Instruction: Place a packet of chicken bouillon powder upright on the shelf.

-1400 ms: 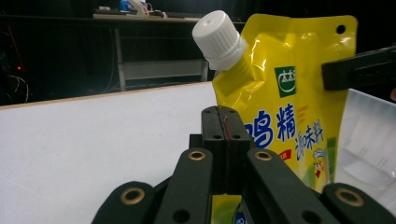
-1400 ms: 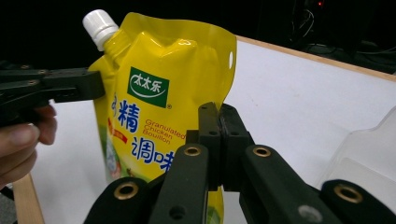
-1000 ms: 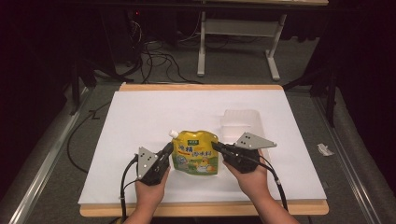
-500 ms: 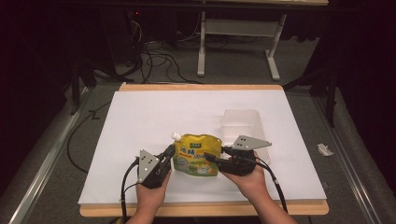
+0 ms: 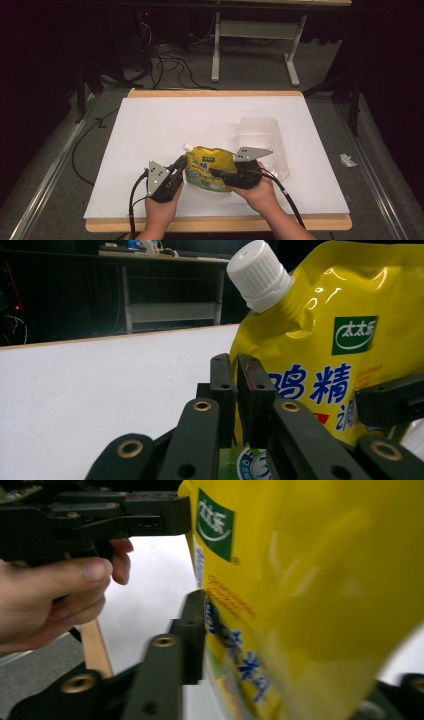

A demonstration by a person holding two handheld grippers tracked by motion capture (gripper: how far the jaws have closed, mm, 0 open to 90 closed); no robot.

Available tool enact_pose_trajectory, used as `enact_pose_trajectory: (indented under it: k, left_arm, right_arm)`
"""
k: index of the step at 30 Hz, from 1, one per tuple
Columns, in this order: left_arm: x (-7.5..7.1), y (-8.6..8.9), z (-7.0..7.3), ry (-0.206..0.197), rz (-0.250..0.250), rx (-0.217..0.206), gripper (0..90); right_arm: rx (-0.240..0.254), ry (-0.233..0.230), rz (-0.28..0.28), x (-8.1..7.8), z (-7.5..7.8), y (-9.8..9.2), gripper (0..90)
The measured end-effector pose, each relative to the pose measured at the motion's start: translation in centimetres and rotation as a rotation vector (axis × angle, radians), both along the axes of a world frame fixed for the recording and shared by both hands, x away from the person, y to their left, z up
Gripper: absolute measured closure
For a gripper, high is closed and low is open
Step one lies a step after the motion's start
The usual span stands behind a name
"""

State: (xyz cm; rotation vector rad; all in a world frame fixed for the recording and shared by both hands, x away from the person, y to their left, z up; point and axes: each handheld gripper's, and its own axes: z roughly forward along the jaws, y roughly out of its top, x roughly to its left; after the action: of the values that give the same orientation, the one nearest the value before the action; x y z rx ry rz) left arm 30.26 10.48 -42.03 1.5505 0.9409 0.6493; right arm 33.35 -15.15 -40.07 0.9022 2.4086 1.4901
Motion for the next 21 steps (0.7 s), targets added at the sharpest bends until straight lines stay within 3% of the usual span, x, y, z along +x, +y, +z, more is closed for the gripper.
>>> enact_pose_trajectory:
  k: [4,6,11,16,21]
  left_arm:
    - [0.11,0.07,-0.01,0.012,0.005,-0.001,84.1]
    - [0.19,0.08,-0.01,0.023,0.001,-0.005,81.0]
    - [0.42,0.13,-0.14,0.052,-0.011,0.004,69.6]
    - [0.54,0.34,-0.3,0.076,-0.022,0.007,63.3]
    - [0.5,0.66,-0.37,0.107,-0.03,0.041,59.1]
  right_arm:
    - [-0.003,-0.003,0.024,-0.08,-0.02,0.12,87.1]
    - [-0.013,-0.022,0.033,-0.24,-0.03,0.3,89.5]
    - [-0.007,-0.027,0.029,-0.18,-0.09,0.19,90.0]
    - [0.007,-0.04,0.026,-0.11,-0.1,0.1,90.0]
    - [0.033,-0.052,0.022,-0.22,0.33,-0.25,90.0]
